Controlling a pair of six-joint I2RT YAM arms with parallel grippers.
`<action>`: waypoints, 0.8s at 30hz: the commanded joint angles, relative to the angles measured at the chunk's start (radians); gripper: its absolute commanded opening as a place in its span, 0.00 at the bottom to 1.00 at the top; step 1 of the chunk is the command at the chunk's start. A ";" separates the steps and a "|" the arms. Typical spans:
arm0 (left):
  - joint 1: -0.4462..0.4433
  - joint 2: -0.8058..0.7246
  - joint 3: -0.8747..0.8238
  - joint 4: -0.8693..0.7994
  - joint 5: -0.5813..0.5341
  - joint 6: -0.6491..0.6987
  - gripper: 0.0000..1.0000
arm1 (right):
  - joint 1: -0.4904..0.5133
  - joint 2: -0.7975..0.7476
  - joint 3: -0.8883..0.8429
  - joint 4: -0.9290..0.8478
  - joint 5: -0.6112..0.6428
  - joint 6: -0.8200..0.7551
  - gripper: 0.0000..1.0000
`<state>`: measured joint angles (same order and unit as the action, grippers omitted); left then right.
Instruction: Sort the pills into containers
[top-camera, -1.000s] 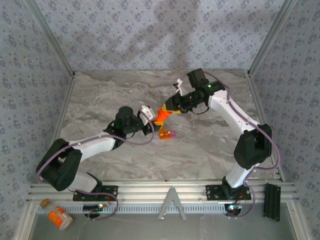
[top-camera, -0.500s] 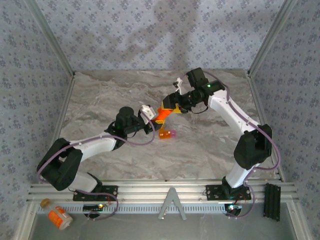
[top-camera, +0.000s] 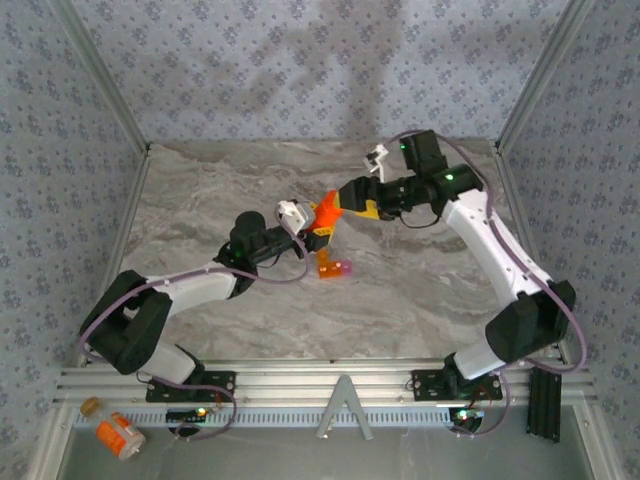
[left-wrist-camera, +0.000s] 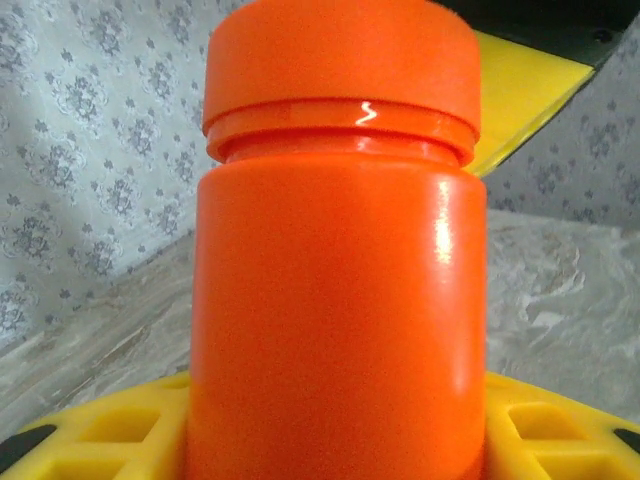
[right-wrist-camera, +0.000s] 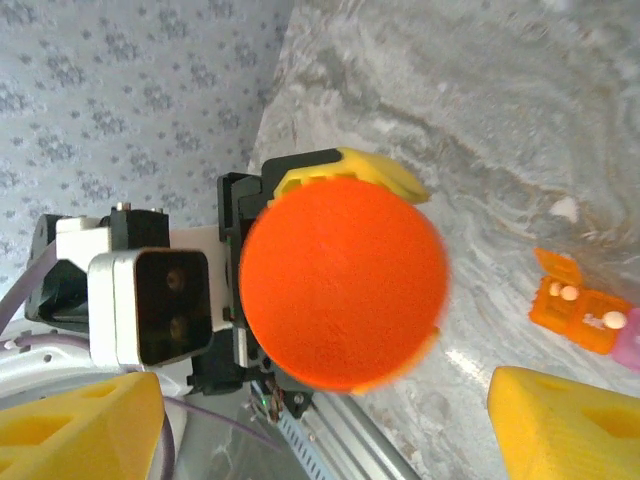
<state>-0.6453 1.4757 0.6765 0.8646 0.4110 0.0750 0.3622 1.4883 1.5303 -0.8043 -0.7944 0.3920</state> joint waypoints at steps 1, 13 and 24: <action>0.016 0.003 0.038 0.146 0.052 -0.110 0.00 | -0.038 -0.079 -0.042 0.009 0.072 -0.027 0.85; 0.071 0.008 0.089 0.197 0.270 -0.437 0.00 | -0.032 -0.202 -0.146 0.416 0.100 -0.074 0.83; 0.072 0.024 0.133 0.152 0.378 -0.493 0.00 | 0.048 -0.103 -0.046 0.415 0.061 -0.106 0.84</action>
<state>-0.5758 1.4963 0.7658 0.9890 0.7341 -0.3851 0.3927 1.3750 1.4384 -0.4091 -0.7055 0.3168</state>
